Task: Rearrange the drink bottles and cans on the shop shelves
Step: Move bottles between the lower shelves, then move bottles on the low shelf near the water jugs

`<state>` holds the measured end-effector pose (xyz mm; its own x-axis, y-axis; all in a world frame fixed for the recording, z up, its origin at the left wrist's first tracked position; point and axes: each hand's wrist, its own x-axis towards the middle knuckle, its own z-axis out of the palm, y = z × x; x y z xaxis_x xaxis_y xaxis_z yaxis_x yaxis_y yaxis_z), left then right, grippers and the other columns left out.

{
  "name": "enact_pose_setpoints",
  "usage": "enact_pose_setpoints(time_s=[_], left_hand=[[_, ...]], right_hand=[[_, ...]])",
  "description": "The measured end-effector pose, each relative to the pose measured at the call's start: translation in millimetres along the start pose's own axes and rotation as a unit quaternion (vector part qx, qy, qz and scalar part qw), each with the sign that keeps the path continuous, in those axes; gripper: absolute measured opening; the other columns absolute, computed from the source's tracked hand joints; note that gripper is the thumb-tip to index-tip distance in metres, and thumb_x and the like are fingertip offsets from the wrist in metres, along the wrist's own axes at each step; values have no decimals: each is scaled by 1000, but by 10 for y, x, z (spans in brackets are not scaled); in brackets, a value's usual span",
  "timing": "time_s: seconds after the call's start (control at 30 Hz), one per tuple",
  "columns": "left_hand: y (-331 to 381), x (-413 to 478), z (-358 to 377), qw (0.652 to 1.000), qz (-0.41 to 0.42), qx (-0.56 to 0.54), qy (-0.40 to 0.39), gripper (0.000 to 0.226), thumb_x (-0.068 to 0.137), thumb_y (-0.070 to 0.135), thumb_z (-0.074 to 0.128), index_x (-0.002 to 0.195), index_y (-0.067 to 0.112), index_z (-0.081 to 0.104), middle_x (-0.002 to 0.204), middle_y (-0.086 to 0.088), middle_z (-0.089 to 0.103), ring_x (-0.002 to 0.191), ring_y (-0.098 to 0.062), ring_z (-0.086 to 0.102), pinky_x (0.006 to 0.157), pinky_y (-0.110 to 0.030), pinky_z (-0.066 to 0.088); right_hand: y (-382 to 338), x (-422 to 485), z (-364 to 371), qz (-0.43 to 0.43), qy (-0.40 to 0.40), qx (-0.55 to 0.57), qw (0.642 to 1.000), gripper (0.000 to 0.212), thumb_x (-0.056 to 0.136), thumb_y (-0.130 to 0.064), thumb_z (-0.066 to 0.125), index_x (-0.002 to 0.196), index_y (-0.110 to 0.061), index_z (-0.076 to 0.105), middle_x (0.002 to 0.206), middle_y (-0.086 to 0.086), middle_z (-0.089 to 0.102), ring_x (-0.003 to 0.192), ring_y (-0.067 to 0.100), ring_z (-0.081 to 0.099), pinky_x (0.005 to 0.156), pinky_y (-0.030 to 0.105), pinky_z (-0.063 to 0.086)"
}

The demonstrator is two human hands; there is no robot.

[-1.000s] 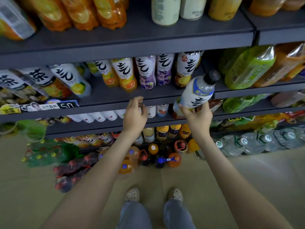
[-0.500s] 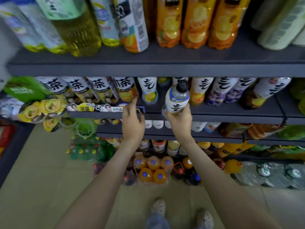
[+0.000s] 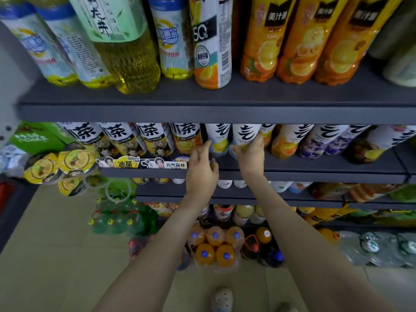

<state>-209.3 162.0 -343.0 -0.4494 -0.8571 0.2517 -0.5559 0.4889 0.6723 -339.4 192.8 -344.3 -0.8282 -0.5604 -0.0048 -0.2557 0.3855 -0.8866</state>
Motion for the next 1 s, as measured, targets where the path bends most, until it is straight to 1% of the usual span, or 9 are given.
enact_pose_setpoints(time_s=[0.17,0.27,0.4,0.47,0.53,0.67,0.77,0.87,1.0], left_hand=[[54,2,-45,1000,-11,-12,-13,50,92,11,52,140,17,40,128,-9,48,109,-27,55,79,-38,52],[136,-6,-169,1000,5,-21,-10,47,92,12,52,138,15,43,126,-9,52,108,-26,56,80,-41,53],[287,12,-455,998,39,-34,19,34,92,12,53,126,12,52,117,-3,60,98,-21,61,77,-39,53],[392,32,-613,998,44,-43,26,31,92,13,52,123,13,55,114,1,61,97,-19,61,78,-37,52],[507,53,-763,997,49,-50,35,29,92,14,51,121,14,55,111,4,61,95,-17,60,77,-37,52],[702,106,-1056,990,82,-69,94,22,92,14,55,113,12,59,105,1,65,90,-18,63,75,-30,51],[811,188,-1292,985,92,-74,130,21,91,13,56,112,11,60,101,-1,66,86,-16,64,72,-25,47],[897,299,-1532,980,92,-79,155,21,90,13,56,111,11,59,100,0,65,88,-15,62,73,-20,43],[947,441,-1824,976,74,-82,186,22,90,16,55,112,14,57,100,3,63,90,-17,61,77,-31,49]], right_hand=[[-24,-38,-37,20,-13,-100,995,54,84,-27,69,118,0,37,127,17,44,120,33,40,82,38,41],[-63,-171,-126,27,0,-99,995,55,84,-24,70,120,1,36,126,18,43,120,34,39,84,38,41],[-221,-425,-260,-71,17,-81,994,43,84,-12,67,116,3,42,117,20,50,111,35,47,81,38,46],[-378,-536,-338,-102,-2,-93,990,37,87,-13,63,116,3,46,114,19,55,105,34,52,73,30,42],[-577,-627,-428,-115,-35,-99,988,29,91,-17,59,113,-1,51,108,15,59,96,31,57,69,29,40],[-1076,-775,-640,-170,-73,-65,981,14,93,-24,55,98,-12,57,79,2,63,74,20,60,64,32,46],[-1463,-785,-760,-230,-40,-17,972,11,93,-23,58,88,-13,59,70,-5,60,66,10,56,57,18,39],[-1824,-706,-826,-265,-17,37,963,6,91,-20,60,88,-15,58,68,-8,59,64,2,55,56,7,37],[-2136,-570,-806,-275,-18,62,959,10,91,-19,60,96,-10,58,67,-11,55,63,1,53,55,12,38]])
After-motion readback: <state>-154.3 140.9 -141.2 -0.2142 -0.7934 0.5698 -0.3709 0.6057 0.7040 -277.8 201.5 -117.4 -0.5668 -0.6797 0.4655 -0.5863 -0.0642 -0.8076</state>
